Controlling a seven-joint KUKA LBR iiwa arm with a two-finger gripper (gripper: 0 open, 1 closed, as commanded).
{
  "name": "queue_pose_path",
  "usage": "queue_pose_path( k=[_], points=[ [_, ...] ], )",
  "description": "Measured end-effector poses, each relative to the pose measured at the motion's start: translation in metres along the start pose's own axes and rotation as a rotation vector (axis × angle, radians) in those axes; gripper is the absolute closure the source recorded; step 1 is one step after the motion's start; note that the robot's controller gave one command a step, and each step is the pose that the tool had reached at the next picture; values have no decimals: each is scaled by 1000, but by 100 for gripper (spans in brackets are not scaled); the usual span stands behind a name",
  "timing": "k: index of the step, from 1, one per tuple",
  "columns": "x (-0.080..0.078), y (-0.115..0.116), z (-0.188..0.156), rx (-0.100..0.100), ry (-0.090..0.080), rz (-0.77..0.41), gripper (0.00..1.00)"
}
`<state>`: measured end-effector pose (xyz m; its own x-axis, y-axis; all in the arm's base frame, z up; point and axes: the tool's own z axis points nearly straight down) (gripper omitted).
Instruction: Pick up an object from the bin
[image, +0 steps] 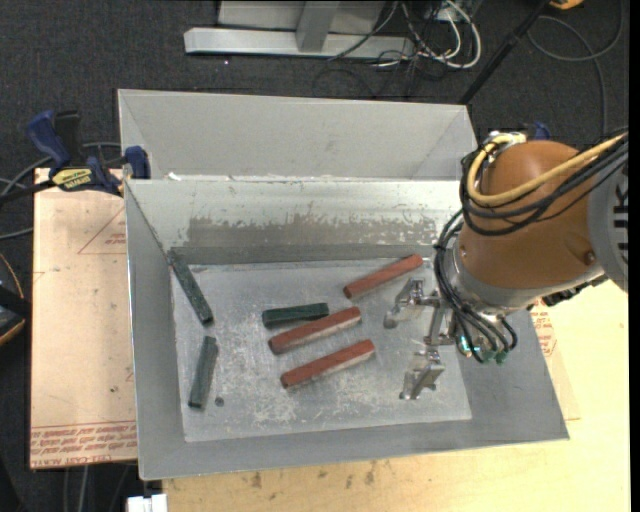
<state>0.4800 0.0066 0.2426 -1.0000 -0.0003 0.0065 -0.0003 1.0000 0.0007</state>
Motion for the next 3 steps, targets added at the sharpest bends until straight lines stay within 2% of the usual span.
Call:
queue_pose_path(
  k=[1, 2, 3],
  points=[
    [-1, 0, -3, 0, -7, 0, 0],
    [-27, 19, 46, -1, -16, 15, 0],
    [-16, 47, 106, -1, -8, 58, 0]
  ],
)
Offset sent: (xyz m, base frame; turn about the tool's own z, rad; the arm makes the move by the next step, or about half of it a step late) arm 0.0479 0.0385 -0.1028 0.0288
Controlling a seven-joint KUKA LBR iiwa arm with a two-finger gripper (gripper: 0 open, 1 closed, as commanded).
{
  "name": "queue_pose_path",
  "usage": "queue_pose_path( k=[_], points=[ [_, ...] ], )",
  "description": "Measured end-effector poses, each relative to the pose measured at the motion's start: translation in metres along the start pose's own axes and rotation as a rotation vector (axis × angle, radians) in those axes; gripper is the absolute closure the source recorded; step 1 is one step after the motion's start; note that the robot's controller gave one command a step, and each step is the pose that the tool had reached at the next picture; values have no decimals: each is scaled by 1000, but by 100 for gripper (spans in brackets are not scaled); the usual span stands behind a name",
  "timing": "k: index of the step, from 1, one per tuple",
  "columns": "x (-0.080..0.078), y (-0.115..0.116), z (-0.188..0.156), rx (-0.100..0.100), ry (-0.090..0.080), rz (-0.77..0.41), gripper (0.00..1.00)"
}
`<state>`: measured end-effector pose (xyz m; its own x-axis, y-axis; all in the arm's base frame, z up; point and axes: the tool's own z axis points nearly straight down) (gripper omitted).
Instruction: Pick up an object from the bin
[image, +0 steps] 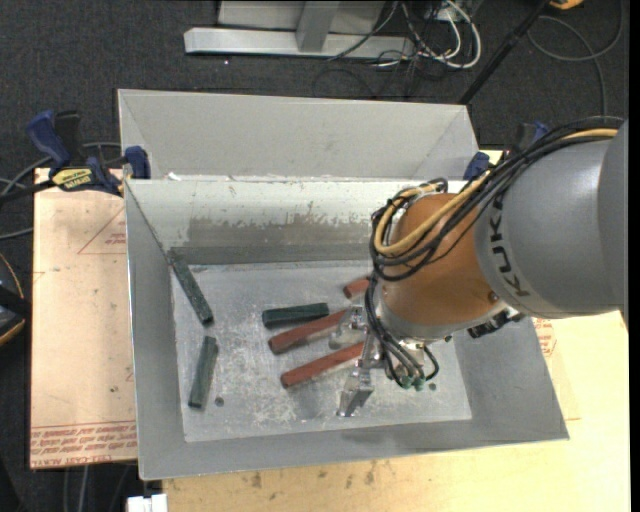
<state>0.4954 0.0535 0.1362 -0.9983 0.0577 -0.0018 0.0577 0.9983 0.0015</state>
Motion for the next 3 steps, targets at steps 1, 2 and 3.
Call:
queue_pose_path(
  k=[1, 2, 3],
  points=[
    [-36, 5, 58, -4, -15, -228, 100],
    [-36, 5, 58, -4, -15, -228, 100],
    [-37, -9, -148, 1, 3, -185, 100]
  ],
)
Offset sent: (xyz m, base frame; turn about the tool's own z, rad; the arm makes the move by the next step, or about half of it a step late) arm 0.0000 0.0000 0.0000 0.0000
